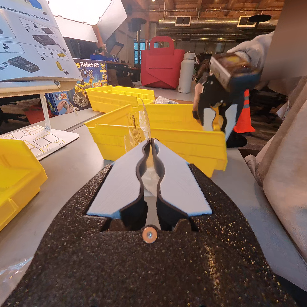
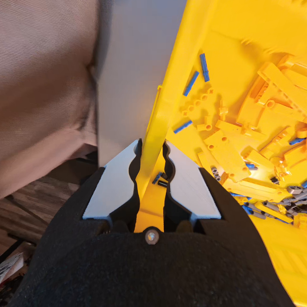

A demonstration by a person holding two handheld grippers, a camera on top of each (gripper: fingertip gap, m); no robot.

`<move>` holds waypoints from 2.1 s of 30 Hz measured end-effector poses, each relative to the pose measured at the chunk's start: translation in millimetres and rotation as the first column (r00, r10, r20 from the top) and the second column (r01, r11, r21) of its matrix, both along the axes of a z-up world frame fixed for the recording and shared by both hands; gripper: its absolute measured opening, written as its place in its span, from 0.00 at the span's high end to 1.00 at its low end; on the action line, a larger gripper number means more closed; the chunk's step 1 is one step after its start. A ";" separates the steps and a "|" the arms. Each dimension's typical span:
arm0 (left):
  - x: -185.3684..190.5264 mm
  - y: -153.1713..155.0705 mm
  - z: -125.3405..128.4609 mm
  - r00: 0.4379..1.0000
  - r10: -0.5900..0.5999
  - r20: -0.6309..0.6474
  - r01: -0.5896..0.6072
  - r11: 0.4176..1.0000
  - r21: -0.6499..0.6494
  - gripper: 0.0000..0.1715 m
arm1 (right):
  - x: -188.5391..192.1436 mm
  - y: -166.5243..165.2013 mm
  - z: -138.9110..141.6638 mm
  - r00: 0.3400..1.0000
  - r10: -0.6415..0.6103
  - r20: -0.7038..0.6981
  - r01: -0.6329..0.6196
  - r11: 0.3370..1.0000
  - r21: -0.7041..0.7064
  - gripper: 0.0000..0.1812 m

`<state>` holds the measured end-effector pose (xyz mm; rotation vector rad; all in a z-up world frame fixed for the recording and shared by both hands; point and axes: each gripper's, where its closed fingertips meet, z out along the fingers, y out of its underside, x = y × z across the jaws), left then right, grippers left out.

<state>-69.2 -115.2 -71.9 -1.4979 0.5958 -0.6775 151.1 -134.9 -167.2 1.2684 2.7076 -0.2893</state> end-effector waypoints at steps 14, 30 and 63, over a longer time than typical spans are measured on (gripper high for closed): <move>-3.0 -1.5 6.7 1.000 0.008 0.010 -0.008 1.000 0.023 1.00 | -20.6 57.7 -15.7 0.996 -0.072 -0.057 0.080 0.983 0.164 0.89; 2.5 -5.4 7.0 1.000 -0.023 0.008 0.023 1.000 0.022 1.00 | -30.9 143.5 -4.2 0.980 0.174 0.098 -0.197 0.924 0.328 0.79; 8.5 -8.0 7.1 0.999 -0.048 0.003 0.048 0.999 0.021 1.00 | -29.2 164.3 6.2 0.996 -0.031 0.081 0.004 0.949 0.315 0.96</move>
